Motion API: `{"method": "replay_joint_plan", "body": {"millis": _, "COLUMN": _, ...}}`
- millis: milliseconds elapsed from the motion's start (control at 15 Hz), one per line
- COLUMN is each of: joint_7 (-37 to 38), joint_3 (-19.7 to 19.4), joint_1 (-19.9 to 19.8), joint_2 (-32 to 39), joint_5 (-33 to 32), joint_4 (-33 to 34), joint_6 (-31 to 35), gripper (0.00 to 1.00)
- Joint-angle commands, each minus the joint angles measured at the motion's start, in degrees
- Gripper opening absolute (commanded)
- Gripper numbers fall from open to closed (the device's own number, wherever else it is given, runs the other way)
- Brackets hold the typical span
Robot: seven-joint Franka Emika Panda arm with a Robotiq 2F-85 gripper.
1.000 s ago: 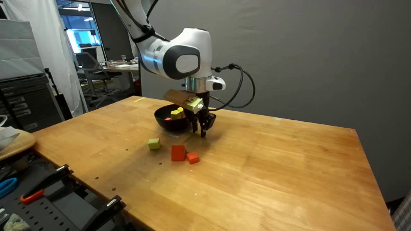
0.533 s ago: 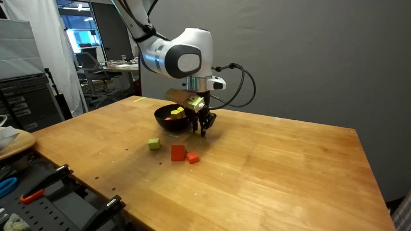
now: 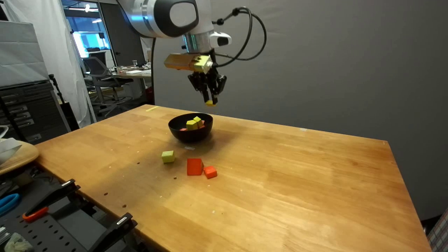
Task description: Put the colored things in the bowl
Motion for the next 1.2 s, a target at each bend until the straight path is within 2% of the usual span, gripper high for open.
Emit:
{"method": "replay_joint_plan", "body": {"millis": 0, "joint_7": -8.42, "joint_3": 3.52, "joint_1": 0.63, "joint_2": -6.20, "joint_5": 6.25, "joint_4": -2.60, "joint_6": -0.27, "gripper": 0.09}}
{"method": "replay_joint_plan", "body": {"millis": 200, "joint_7": -15.38, "joint_3": 6.00, "joint_1": 1.42, "joint_2": -3.92, "joint_5": 14.89, "joint_4": 0.53, "joint_6": -6.13, "gripper": 0.09}}
{"method": "replay_joint_plan", "body": {"millis": 400, "joint_7": -16.91, "joint_3": 5.49, "joint_1": 2.45, "joint_2": -0.32, "joint_5": 17.01, "joint_4": 2.06, "joint_6": -8.08, "gripper": 0.12}}
{"method": "replay_joint_plan", "body": {"millis": 467, "joint_7": -18.03, "joint_3": 5.69, "joint_1": 2.08, "joint_2": 0.82, "joint_5": 18.06, "joint_4": 2.68, "joint_6": -8.68, "gripper": 0.47}}
{"method": "replay_joint_plan", "body": {"millis": 533, "joint_7": -18.70, "joint_3": 5.91, "joint_1": 1.68, "joint_2": 1.35, "joint_5": 18.57, "joint_4": 2.67, "joint_6": -8.88, "gripper": 0.58}}
{"method": "replay_joint_plan", "body": {"millis": 733, "joint_7": -19.25, "joint_3": 5.94, "joint_1": 0.53, "joint_2": 1.48, "joint_5": 19.35, "joint_4": 2.32, "joint_6": -9.33, "gripper": 0.81}}
{"method": "replay_joint_plan", "body": {"millis": 933, "joint_7": -13.59, "joint_3": 2.98, "joint_1": 0.40, "joint_2": -1.27, "joint_5": 16.44, "joint_4": -0.26, "joint_6": -13.28, "gripper": 1.00}}
{"method": "replay_joint_plan", "body": {"millis": 1133, "joint_7": -2.28, "joint_3": -2.69, "joint_1": 2.73, "joint_2": -5.23, "joint_5": 7.21, "joint_4": -5.27, "joint_6": -15.54, "gripper": 1.00}}
